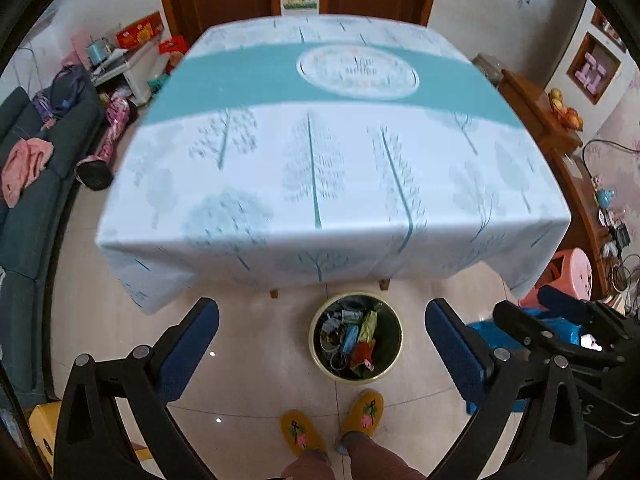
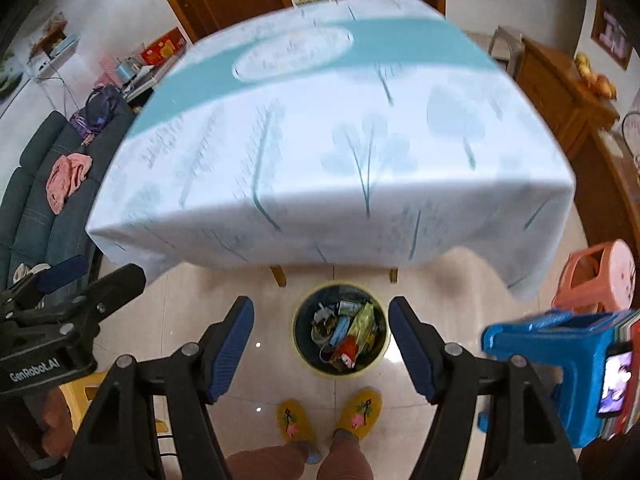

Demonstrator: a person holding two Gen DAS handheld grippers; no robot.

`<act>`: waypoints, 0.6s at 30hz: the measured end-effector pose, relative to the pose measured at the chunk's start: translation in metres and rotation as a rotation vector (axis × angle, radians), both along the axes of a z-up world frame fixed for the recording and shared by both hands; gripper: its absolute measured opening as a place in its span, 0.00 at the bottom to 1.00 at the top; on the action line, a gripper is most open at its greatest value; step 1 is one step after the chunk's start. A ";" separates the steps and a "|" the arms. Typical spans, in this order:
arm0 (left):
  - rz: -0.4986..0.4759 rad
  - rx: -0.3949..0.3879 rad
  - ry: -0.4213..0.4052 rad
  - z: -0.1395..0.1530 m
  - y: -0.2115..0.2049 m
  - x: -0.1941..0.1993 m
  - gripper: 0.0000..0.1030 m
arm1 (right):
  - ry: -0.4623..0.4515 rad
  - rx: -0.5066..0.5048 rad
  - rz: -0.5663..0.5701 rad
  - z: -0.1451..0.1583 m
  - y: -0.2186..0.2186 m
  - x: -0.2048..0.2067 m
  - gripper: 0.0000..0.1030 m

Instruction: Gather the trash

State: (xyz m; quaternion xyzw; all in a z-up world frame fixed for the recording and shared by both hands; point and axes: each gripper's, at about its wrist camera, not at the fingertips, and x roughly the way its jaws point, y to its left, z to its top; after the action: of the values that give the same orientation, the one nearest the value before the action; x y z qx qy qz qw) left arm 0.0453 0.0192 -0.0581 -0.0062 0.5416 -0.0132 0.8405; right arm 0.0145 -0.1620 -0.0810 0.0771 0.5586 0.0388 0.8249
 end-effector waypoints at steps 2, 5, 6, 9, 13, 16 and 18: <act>0.014 0.003 -0.019 0.011 0.000 0.001 0.99 | -0.021 -0.003 0.009 0.016 0.001 0.003 0.68; 0.038 0.001 -0.051 0.027 0.000 0.002 0.99 | -0.048 -0.007 0.019 0.035 0.003 0.007 0.68; 0.046 0.002 -0.059 0.032 0.001 0.003 0.99 | -0.057 -0.010 0.020 0.041 0.003 0.007 0.68; 0.062 0.009 -0.083 0.045 0.002 0.004 0.99 | -0.096 -0.019 0.025 0.058 0.004 0.010 0.68; 0.073 0.021 -0.103 0.053 -0.004 0.006 0.99 | -0.118 -0.019 0.030 0.071 0.005 0.016 0.68; 0.078 0.025 -0.113 0.056 -0.006 0.009 0.99 | -0.131 -0.024 0.036 0.075 0.005 0.019 0.68; 0.082 0.025 -0.120 0.059 -0.008 0.010 0.99 | -0.144 -0.027 0.039 0.079 0.005 0.021 0.68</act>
State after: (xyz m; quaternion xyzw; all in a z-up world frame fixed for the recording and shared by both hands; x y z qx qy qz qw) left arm 0.0555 0.0115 0.0005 -0.0171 0.4895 0.0279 0.8714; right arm 0.0354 -0.1570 -0.0025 0.0523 0.4996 0.0528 0.8630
